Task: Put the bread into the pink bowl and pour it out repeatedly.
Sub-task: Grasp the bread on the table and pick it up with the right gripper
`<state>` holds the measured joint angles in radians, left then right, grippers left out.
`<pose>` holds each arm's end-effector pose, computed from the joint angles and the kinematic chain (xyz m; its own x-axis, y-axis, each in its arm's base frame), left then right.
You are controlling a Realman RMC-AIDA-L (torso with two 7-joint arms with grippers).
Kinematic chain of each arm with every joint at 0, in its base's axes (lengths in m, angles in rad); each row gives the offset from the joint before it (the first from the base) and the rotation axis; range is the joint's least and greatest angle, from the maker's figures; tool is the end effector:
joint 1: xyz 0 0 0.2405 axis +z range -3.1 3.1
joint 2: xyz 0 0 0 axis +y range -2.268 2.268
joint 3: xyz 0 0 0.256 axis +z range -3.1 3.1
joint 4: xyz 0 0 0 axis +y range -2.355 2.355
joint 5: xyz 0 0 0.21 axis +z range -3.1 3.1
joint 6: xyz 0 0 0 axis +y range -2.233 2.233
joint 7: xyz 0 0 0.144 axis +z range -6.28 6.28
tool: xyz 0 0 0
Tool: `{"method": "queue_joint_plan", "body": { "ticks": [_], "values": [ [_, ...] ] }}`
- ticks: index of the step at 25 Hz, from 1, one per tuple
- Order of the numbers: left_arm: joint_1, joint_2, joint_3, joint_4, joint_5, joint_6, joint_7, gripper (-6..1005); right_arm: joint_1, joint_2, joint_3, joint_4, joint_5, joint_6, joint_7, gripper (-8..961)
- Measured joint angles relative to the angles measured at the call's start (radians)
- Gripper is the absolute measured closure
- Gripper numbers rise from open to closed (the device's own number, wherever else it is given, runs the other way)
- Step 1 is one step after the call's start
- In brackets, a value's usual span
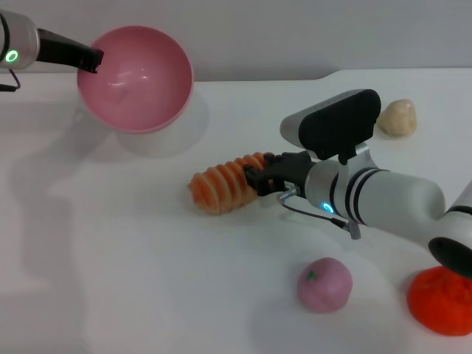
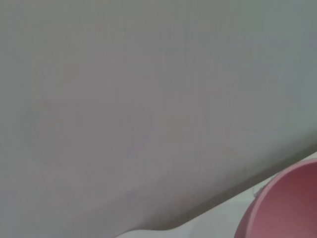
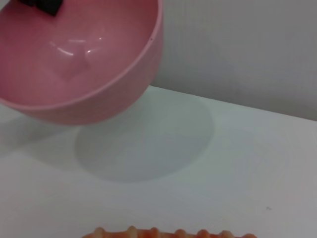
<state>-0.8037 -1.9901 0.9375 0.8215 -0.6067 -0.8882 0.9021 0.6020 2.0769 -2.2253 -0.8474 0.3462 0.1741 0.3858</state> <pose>-0.2280 0.4740 0.0639 0.7865 0.5608 0.2587 0.5566 -0.4622 -0.6903 0.1935 0.3656 -0.1430 0.7549 -0.5528 -0.3529 -0.6442 -0.5240 -0.5572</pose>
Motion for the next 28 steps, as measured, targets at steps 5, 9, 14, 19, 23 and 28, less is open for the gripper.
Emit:
{"method": "queue_joint_plan", "body": {
  "ticks": [5, 9, 14, 19, 23, 28],
  "values": [
    [0.003, -0.001, -0.001, 0.003, -0.001, 0.0, -0.002, 966, 0.007, 0.0, -0.007, -0.001, -0.005, 0.006, -0.002, 549],
    [0.004, -0.001, -0.001, 0.004, -0.002, 0.0, -0.002, 966, 0.012, -0.001, -0.009, 0.001, -0.007, 0.006, -0.012, 597],
    [0.004, -0.001, 0.0, 0.003, -0.006, 0.0, -0.003, 966, 0.013, -0.002, -0.009, 0.001, -0.007, 0.007, -0.025, 644],
    [0.002, -0.002, 0.0, 0.004, -0.006, 0.0, -0.003, 966, 0.014, -0.001, -0.009, 0.001, -0.008, 0.007, -0.025, 689],
    [0.002, -0.004, 0.0, 0.004, -0.006, 0.0, -0.003, 966, 0.014, -0.002, -0.01, 0.001, -0.008, 0.007, -0.028, 721],
    [0.0, -0.005, 0.0, 0.004, -0.005, -0.001, -0.003, 966, 0.015, -0.002, -0.01, 0.0, -0.009, 0.007, -0.029, 789]
  ]
}}
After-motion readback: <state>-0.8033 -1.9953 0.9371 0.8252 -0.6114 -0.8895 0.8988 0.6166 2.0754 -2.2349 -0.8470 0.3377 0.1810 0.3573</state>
